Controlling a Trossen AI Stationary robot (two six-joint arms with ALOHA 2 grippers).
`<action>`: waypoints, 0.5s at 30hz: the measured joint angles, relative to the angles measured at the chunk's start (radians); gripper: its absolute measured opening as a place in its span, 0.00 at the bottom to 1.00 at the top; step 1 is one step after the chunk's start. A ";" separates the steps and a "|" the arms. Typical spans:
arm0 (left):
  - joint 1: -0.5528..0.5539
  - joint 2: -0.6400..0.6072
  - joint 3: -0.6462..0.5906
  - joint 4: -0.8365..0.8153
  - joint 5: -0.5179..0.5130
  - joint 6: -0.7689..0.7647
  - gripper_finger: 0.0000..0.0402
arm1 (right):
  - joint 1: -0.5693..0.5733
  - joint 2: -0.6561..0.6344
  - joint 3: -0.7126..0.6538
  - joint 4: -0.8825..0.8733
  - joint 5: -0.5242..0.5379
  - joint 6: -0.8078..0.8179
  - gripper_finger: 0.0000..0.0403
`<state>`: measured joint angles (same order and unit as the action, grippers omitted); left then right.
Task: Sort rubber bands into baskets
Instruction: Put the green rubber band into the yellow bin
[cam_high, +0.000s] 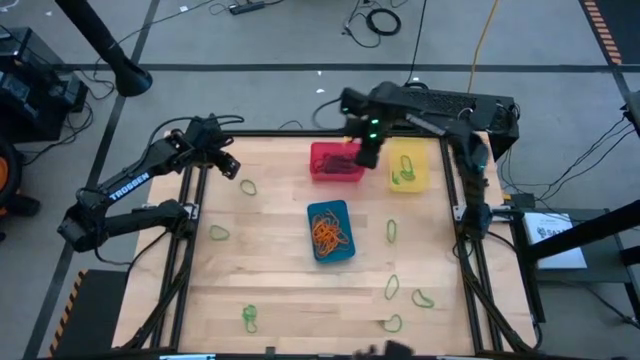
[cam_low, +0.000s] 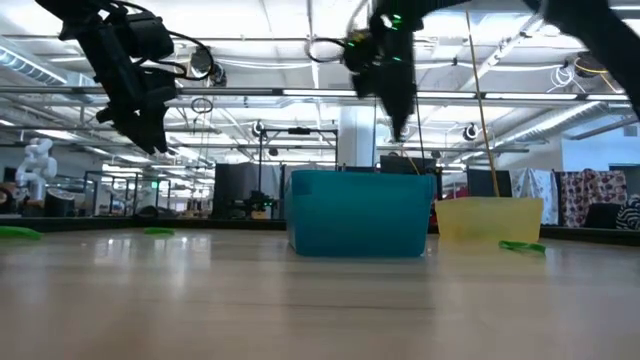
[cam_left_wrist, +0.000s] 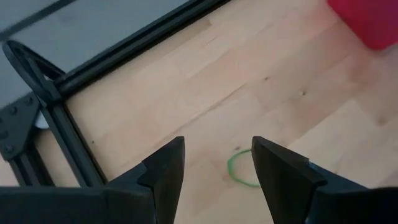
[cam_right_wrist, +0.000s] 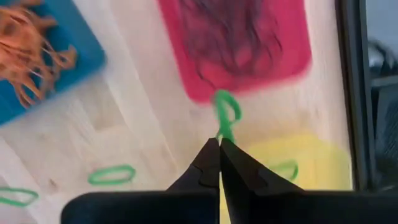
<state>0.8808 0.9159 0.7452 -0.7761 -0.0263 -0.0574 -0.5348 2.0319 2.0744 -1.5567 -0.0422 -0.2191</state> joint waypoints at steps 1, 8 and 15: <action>-0.001 0.001 0.000 0.001 0.000 -0.013 0.49 | -0.026 -0.037 -0.059 0.013 -0.001 -0.002 0.00; -0.007 0.015 0.000 0.033 -0.001 -0.122 0.49 | -0.178 -0.292 -0.560 0.290 0.042 0.067 0.00; -0.007 0.045 0.000 0.133 0.003 -0.267 0.49 | -0.235 -0.374 -0.858 0.550 0.048 0.148 0.00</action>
<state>0.8738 0.9609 0.7452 -0.6428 -0.0231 -0.3246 -0.7695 1.6581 1.2165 -1.0072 0.0058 -0.0708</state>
